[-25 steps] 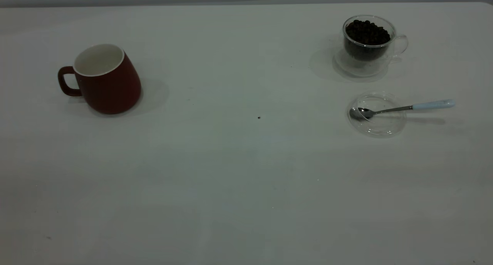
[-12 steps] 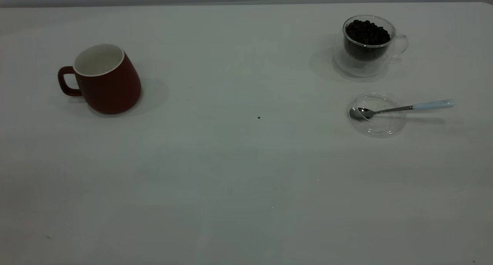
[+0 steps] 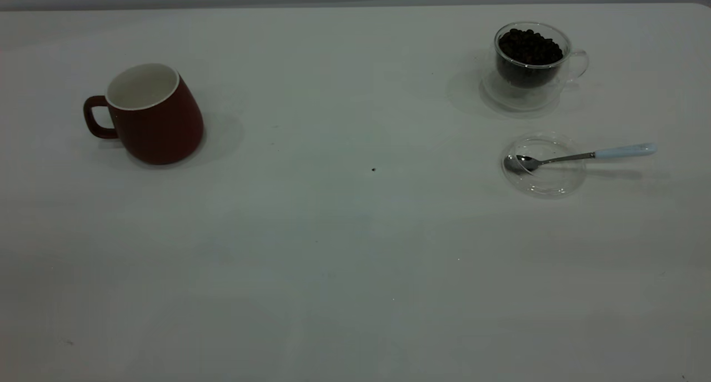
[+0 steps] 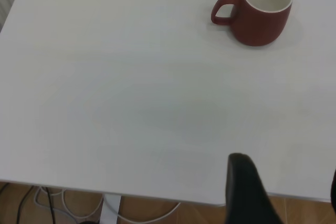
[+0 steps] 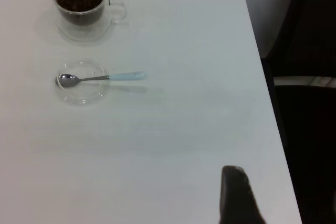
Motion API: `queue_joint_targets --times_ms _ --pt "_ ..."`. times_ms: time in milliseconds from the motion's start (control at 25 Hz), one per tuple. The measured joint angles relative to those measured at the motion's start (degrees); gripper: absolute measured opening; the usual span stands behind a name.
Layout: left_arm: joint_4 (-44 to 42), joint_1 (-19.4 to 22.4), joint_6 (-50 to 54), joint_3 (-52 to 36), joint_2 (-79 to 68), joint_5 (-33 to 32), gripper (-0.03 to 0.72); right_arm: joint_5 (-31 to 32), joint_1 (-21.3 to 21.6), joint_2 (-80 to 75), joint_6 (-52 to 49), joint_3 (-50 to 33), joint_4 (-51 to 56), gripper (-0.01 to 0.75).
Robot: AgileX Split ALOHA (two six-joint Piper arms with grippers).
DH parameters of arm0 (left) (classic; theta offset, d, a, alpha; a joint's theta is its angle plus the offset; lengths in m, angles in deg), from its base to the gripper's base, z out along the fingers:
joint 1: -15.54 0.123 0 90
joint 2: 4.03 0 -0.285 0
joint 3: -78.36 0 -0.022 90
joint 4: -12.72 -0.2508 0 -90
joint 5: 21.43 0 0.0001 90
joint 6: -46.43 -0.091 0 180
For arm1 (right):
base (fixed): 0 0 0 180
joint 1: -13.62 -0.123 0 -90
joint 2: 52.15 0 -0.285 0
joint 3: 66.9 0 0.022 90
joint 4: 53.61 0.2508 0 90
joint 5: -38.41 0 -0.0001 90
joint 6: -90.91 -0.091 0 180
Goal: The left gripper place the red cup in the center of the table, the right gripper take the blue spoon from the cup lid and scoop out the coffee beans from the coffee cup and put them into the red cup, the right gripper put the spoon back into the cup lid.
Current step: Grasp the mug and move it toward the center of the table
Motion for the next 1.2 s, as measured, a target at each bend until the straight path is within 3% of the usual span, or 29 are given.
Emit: queue_joint_targets --times_ms 960,1200 --pt "0.1 0.0 2.0 0.7 -0.7 0.4 0.444 0.0 0.0 0.0 0.0 0.0 0.0 0.466" --pt "-0.8 0.0 0.5 6.2 -10.6 0.1 0.504 0.0 0.0 0.0 0.0 0.0 0.0 0.466"
